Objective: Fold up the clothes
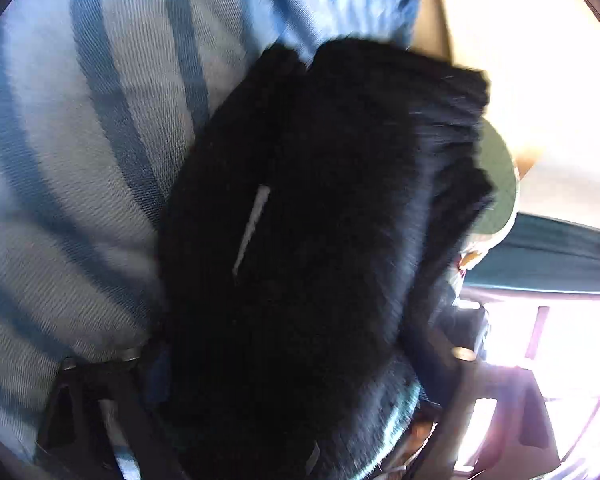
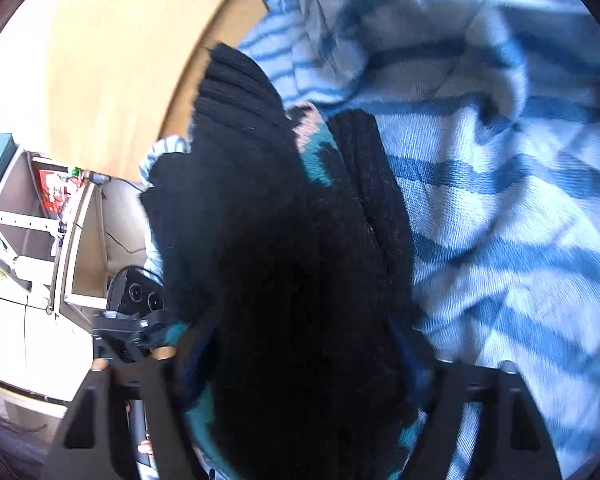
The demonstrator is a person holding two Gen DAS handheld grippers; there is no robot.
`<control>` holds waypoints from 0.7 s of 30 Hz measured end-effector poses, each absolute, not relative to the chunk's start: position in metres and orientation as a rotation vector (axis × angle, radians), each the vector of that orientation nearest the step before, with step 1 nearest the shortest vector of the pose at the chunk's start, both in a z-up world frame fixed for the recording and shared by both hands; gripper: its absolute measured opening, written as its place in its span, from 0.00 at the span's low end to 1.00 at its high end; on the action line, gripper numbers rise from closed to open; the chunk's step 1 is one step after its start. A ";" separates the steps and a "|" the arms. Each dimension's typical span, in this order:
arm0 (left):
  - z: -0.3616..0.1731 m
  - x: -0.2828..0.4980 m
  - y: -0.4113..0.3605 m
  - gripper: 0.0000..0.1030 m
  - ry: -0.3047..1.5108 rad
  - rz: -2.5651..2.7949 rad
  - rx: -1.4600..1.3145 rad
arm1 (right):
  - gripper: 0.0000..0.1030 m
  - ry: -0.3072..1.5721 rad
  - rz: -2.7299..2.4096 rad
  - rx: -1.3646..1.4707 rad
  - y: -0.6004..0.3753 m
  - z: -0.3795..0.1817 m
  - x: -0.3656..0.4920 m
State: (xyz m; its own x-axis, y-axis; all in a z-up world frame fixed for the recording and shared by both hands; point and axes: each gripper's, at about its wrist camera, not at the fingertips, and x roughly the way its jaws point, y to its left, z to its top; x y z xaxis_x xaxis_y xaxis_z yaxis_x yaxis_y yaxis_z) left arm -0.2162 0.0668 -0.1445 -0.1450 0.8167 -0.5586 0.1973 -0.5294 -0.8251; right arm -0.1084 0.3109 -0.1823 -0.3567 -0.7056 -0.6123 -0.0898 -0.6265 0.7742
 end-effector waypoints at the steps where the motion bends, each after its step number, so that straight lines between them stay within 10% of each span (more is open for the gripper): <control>1: -0.138 -0.211 0.066 0.74 -1.148 1.737 -1.625 | 0.64 -1.050 -2.056 1.449 0.312 -0.176 -0.102; 8: -0.085 -0.171 0.078 0.71 -1.143 1.802 -1.472 | 0.62 -1.096 -2.114 1.300 0.336 -0.120 -0.036; 21: 0.025 -0.118 0.349 0.71 -0.868 1.439 -1.361 | 0.62 -1.044 -2.721 0.986 0.539 0.063 0.158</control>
State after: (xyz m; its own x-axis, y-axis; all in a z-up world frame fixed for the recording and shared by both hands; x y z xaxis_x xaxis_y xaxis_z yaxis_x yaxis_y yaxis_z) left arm -0.1176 0.3493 0.0255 0.0592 0.9457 -0.3197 -0.1589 -0.3073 -0.9383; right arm 0.1584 0.5389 0.0633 -0.7926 -0.2742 -0.5446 -0.1605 -0.7678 0.6202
